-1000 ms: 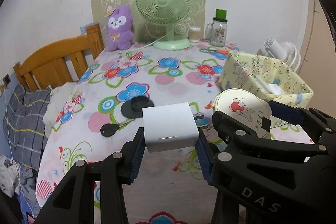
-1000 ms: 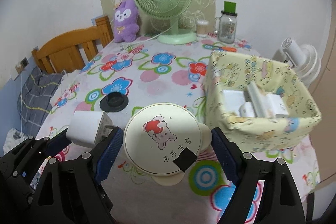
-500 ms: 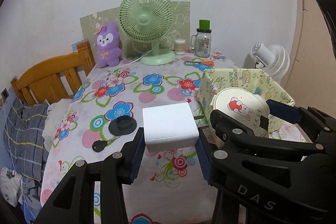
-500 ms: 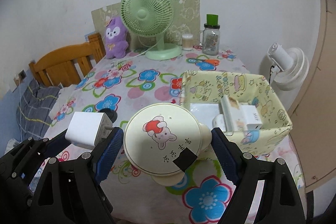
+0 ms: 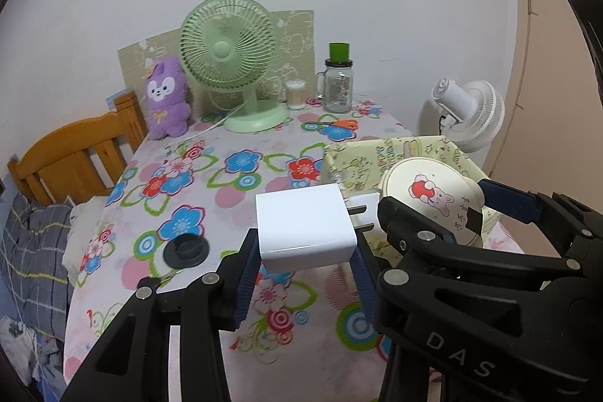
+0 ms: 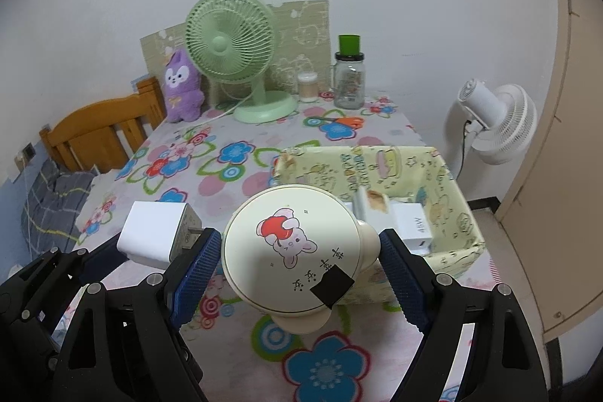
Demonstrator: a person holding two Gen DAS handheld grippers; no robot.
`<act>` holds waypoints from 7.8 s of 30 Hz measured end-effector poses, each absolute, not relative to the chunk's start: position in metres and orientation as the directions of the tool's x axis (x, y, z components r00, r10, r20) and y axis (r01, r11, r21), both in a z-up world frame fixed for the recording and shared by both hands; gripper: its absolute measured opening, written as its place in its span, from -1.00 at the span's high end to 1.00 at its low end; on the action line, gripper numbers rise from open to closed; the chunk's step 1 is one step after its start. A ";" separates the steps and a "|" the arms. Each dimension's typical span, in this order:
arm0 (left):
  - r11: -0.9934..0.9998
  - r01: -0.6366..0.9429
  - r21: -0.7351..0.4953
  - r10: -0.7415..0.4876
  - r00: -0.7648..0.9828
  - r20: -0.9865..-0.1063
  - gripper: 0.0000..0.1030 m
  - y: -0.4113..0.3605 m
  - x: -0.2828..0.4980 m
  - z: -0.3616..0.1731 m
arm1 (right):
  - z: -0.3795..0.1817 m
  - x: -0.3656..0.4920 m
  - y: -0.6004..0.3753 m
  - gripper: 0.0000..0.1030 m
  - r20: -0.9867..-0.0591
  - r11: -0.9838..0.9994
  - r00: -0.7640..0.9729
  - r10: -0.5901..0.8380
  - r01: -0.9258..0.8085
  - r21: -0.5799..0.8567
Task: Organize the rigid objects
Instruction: 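Carry the white charger in the left tool while the right tool carries the disc toward the yellow box, then lower the charger and cream disc into the yellow box and open both tools, then withdraw both tools from the box back toward the black items on the cloth, then close the left tool on the black key while the right tool approaches the black rubber disc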
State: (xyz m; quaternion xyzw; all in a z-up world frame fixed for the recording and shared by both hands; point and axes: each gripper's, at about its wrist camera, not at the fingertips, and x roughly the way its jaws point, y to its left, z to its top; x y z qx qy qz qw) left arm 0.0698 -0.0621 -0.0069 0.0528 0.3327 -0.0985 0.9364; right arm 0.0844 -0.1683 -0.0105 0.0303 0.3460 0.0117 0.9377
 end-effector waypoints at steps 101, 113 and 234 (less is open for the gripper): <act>0.917 0.397 0.044 -0.245 0.647 -0.722 -0.63 -0.144 0.127 -0.036 | -0.047 0.135 -0.243 -0.83 -0.736 0.979 0.676 0.018 0.136 0.149; 0.926 0.376 0.043 -0.241 0.675 -0.698 -0.68 -0.122 0.095 -0.025 | -0.033 0.103 -0.221 -0.88 -0.705 0.984 0.710 0.008 0.120 0.132; 0.999 0.049 -0.022 -0.046 0.589 -0.807 -0.92 0.116 0.145 -0.133 | -0.134 0.174 0.006 -0.99 -0.734 0.986 0.665 0.134 -0.163 0.032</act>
